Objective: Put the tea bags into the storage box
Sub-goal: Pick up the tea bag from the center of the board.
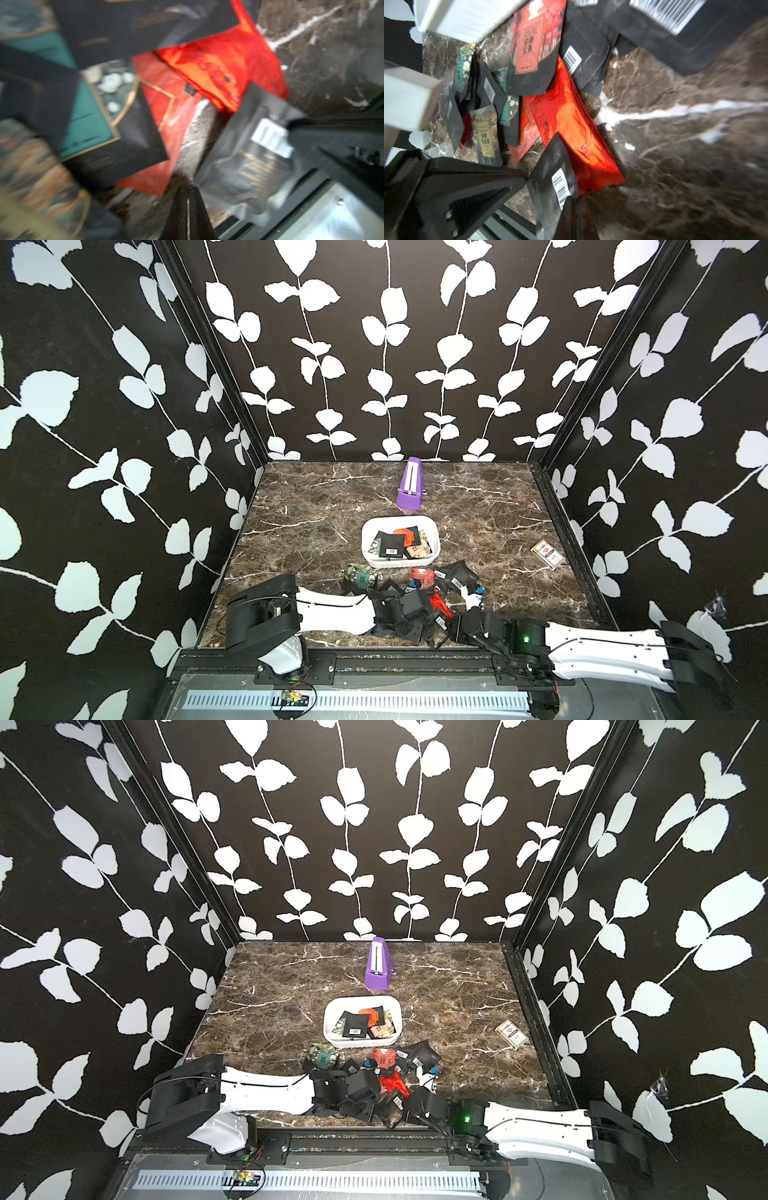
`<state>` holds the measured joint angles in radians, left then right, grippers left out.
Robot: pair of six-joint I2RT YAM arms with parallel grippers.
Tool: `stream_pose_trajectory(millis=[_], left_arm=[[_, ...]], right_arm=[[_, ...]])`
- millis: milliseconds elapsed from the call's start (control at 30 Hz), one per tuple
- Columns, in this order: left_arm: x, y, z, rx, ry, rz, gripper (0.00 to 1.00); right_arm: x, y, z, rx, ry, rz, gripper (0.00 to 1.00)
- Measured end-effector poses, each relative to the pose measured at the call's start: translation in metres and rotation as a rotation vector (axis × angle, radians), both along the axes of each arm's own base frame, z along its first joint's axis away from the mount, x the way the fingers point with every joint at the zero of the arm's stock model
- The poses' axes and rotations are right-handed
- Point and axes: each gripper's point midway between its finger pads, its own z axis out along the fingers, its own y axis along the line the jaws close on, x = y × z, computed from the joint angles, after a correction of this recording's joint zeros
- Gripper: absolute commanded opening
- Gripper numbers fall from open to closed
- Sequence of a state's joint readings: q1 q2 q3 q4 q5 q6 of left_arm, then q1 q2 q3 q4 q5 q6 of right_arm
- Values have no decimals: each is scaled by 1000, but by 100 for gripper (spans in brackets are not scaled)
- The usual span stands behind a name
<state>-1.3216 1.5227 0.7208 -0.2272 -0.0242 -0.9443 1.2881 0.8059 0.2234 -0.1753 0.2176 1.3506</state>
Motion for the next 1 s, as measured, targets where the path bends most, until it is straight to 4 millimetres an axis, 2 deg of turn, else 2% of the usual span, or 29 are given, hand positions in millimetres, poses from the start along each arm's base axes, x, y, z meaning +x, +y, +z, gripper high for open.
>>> stream_pose_trajectory(millis=[100, 300, 467, 600, 700, 767, 900, 1000], left_arm=[[8, 3, 13, 11, -50, 3, 21], [30, 5, 63, -72, -198, 50, 28], [49, 19, 94, -132, -301, 129, 35], [62, 39, 98, -140, -338, 204, 39], [72, 59, 97, -143, -357, 266, 43], [77, 71, 98, -147, -374, 301, 49], [82, 81, 107, -173, -403, 341, 53], [82, 91, 105, -186, -411, 368, 55]], right_arm=[[2, -6, 11, 5, -24, -8, 0], [8, -18, 41, -6, -87, -23, 0], [20, -24, 85, -21, -184, -39, 0], [35, -23, 126, -54, -270, -52, 0], [56, -18, 153, -86, -312, -79, 0], [74, -14, 164, -104, -317, -100, 0], [114, 6, 173, -127, -303, -102, 0], [147, 32, 172, -149, -280, -76, 0]])
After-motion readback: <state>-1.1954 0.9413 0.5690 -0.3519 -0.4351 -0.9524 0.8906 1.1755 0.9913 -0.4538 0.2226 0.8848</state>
